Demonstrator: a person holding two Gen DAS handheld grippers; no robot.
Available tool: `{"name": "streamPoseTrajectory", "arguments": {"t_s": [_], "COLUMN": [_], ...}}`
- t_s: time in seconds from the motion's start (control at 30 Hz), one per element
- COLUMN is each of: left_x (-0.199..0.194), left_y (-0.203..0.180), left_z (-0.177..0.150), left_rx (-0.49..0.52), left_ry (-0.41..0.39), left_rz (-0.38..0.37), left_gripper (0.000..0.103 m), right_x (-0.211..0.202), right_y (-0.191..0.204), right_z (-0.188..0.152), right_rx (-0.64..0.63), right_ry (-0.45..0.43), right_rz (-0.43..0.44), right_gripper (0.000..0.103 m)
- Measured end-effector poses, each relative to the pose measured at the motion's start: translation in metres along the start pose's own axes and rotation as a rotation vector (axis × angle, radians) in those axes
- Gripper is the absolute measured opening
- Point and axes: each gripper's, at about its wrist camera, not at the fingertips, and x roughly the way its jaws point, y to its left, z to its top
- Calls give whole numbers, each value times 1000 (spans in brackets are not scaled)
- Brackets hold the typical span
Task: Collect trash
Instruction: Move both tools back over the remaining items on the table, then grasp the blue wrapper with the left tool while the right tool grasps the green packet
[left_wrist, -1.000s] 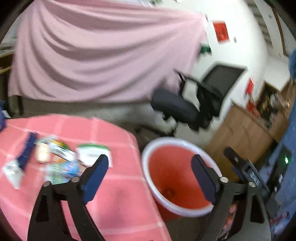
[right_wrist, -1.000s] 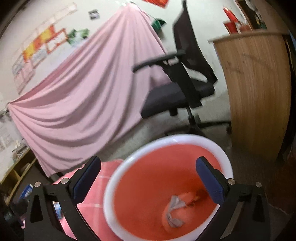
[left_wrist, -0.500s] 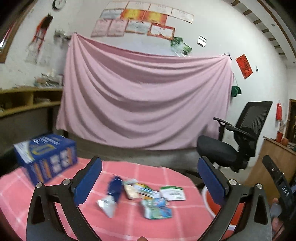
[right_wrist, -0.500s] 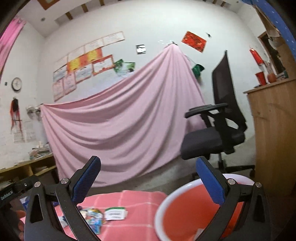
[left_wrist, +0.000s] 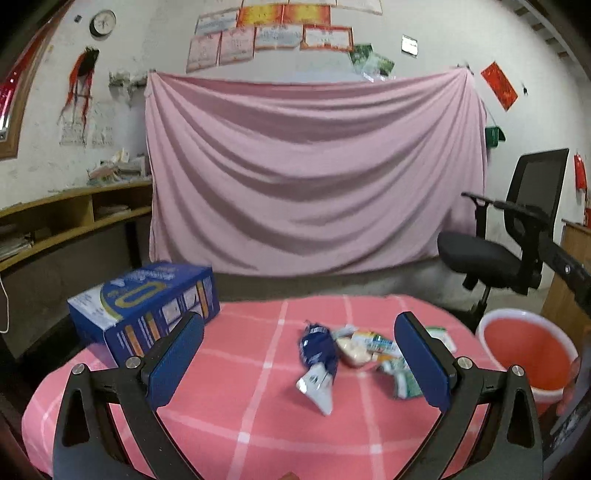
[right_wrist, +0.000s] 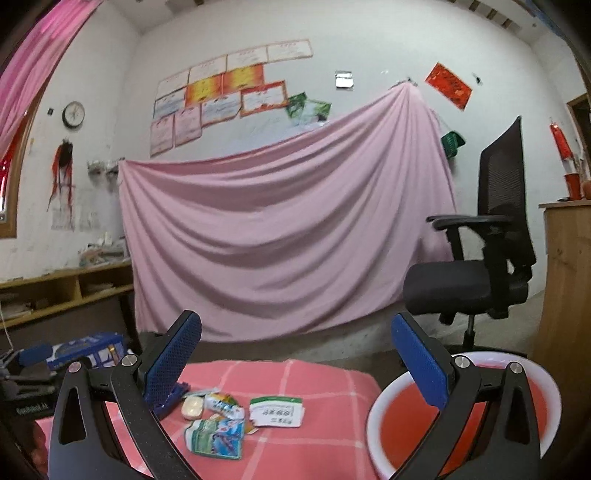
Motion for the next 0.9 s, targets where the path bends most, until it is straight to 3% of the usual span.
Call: {"name": "streamPoseTrajectory", "arguments": {"t_s": [0.1, 0.2, 0.33, 0.5, 0.7, 0.8, 0.9], "left_x": [18, 36, 56, 78, 88, 87, 93], "left_y": [6, 14, 23, 23, 20, 18, 14], "left_z": [-5, -8, -12, -17, -15, -12, -13], "left_rx": [14, -2, -42, -54, -68, -65, -43], "left_ry": [100, 199, 290, 391, 440, 442, 472], "left_rz": [-21, -39, -66, -125, -211, -232, -243], "left_gripper": [101, 101, 101, 100, 70, 58, 42], "right_x": [12, 36, 62, 80, 93, 99, 101], "right_y": [6, 13, 15, 20, 20, 16, 16], "right_z": [-1, -9, -25, -42, -53, -58, -60], "right_rx": [23, 37, 56, 34, 35, 68, 80], "right_ry": [62, 197, 350, 473, 572, 613, 630], "right_rz": [50, 99, 92, 73, 96, 105, 121], "right_gripper": [103, 103, 103, 103, 103, 92, 90]}}
